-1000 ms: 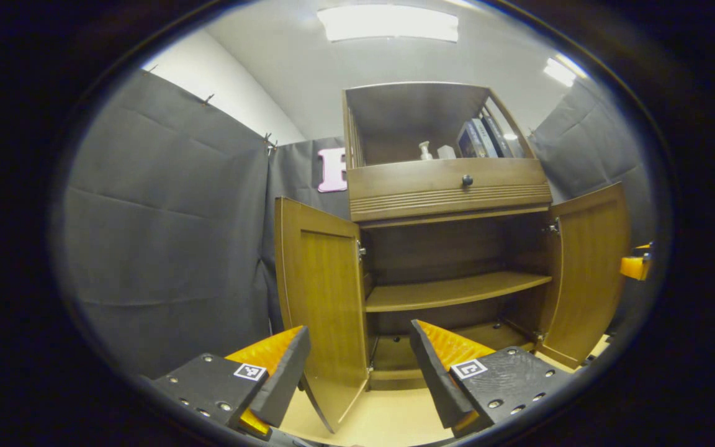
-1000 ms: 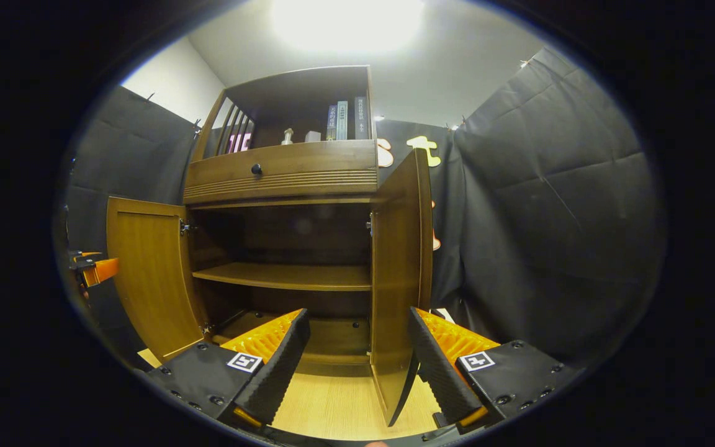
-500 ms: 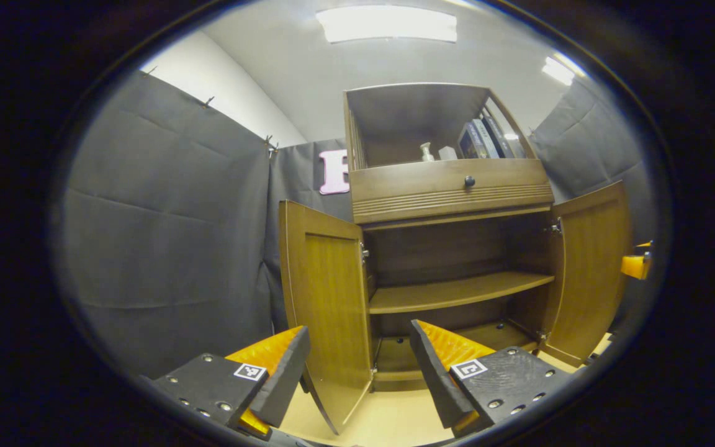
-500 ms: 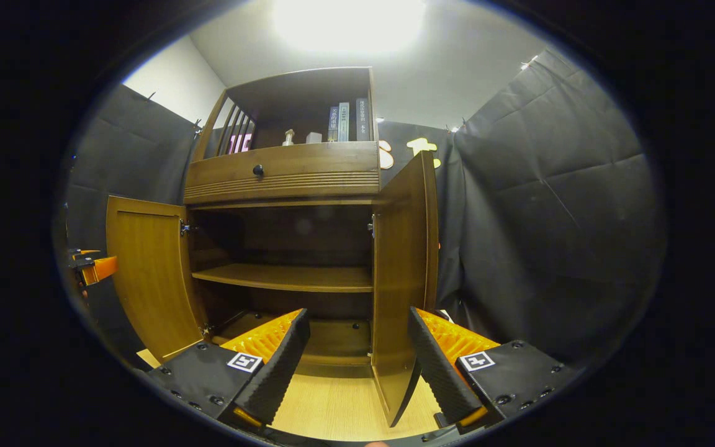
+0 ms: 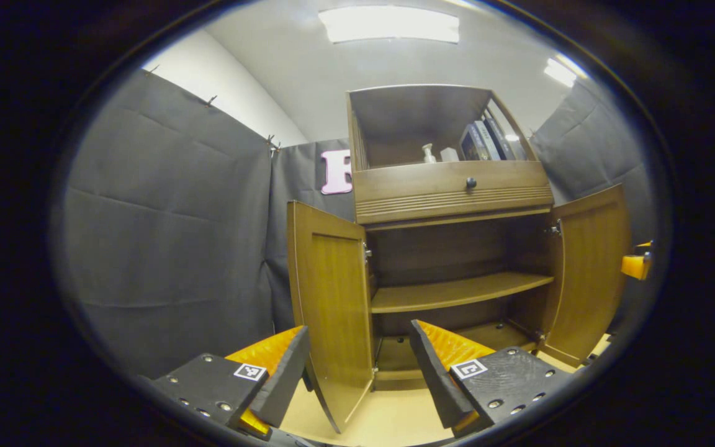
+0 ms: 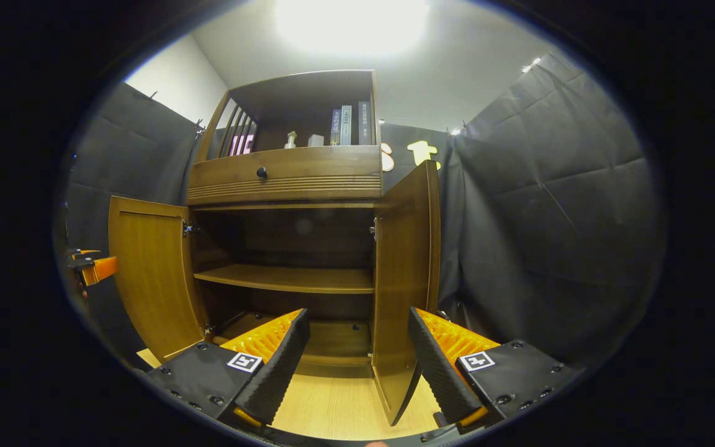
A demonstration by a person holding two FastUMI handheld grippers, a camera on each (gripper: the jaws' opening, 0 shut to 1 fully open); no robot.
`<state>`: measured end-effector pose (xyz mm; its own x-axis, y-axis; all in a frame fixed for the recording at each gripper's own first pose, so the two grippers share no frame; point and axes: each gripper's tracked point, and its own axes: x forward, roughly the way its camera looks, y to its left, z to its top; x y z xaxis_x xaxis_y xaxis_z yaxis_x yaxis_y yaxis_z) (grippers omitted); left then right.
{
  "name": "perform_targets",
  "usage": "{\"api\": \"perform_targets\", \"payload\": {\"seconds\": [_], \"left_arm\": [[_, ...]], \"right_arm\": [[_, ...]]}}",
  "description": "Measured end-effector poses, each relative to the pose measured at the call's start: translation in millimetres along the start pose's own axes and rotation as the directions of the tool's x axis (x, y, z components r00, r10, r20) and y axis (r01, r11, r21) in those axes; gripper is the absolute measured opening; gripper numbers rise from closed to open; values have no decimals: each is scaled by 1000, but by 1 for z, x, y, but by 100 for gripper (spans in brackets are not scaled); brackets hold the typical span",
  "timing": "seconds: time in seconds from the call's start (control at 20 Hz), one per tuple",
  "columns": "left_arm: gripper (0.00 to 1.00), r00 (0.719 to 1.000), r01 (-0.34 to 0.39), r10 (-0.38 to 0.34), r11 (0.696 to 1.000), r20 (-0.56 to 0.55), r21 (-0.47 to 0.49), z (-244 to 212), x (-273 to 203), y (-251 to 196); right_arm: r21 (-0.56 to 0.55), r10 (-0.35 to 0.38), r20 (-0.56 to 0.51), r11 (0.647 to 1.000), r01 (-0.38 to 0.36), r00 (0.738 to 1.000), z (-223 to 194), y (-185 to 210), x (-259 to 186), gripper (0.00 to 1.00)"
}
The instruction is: Open the right door of the double-door shoe cabinet with the right hand, and open the left door with the left hand.
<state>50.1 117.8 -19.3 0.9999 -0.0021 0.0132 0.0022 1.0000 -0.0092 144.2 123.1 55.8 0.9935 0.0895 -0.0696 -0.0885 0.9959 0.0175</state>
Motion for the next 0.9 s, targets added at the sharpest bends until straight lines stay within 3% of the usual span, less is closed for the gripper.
{"api": "perform_targets", "payload": {"seconds": [0.9], "left_arm": [[94, 1000, 4, -4, 1000, 5, 4, 0, 4, 6]], "right_arm": [[-7, -22, 15, 1000, 22, 1000, 6, 6, 2, 99]]}}
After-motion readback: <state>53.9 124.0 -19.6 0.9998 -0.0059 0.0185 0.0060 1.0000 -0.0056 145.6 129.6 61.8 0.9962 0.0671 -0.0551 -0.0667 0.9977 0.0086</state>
